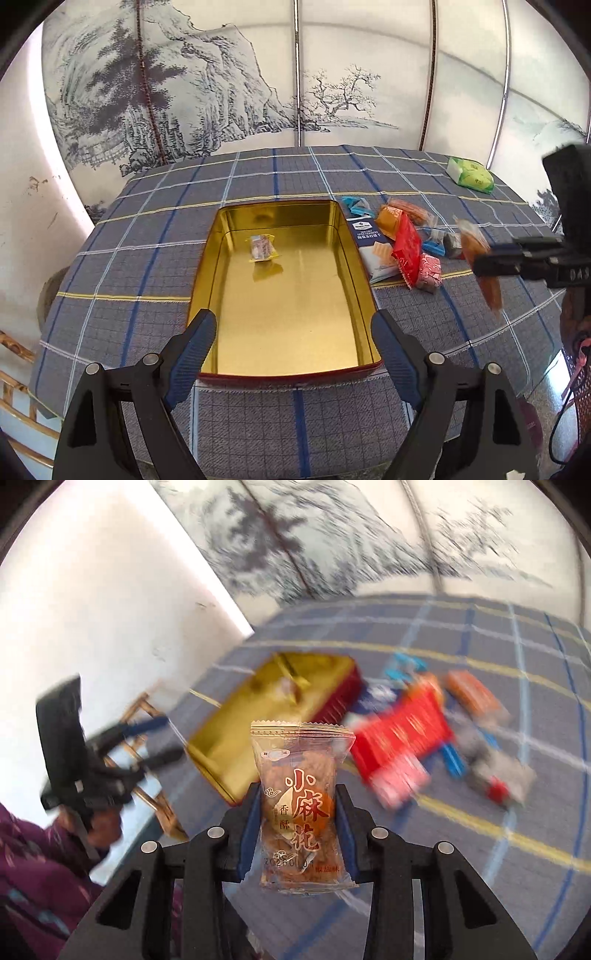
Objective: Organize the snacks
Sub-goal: 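Carry the twist-snack bag over the tin and open the right gripper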
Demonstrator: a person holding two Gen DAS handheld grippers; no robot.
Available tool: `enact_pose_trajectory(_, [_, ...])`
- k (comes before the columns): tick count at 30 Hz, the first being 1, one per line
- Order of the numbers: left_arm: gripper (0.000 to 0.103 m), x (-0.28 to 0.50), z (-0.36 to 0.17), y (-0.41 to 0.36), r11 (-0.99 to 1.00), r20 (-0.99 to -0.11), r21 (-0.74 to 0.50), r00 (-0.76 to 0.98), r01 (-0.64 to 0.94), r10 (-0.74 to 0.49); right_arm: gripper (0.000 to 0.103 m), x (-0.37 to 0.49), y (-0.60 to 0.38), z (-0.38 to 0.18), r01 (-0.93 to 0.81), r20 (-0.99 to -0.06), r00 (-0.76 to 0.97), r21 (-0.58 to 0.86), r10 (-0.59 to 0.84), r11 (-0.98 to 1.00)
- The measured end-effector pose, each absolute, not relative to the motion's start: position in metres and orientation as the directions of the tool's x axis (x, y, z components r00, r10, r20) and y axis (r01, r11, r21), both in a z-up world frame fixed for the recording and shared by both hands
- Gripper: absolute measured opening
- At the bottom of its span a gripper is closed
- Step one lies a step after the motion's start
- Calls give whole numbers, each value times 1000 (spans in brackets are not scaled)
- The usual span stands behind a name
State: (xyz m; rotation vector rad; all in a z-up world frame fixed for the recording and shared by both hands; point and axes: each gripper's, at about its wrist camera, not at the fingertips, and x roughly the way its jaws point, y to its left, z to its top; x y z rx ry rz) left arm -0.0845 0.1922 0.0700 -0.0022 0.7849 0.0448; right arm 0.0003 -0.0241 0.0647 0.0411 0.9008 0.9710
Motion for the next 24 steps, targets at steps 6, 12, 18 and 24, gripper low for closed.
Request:
enact_pose_trajectory(6, [87,-99,74,199,997,-686,17,724,-71,63,39,38,38,78,-704,-616,191,456,764,544])
enact_pose_trajectory(12, [89,-103,76,204,997,-678,14,732,-82,70,39,78,89,64,-669,-655,154,482,740,566])
enact_pose_trajectory(18, [91,-101,70,214,995,-695,10,715,-99,78,39,114,121,48,-635,-693,155,476,704,608])
enact_pose_trajectory(24, [93,-100,61,221,995,-715,14,694,-101,81,39,134,137,30,-604,-721,147,477,677,639])
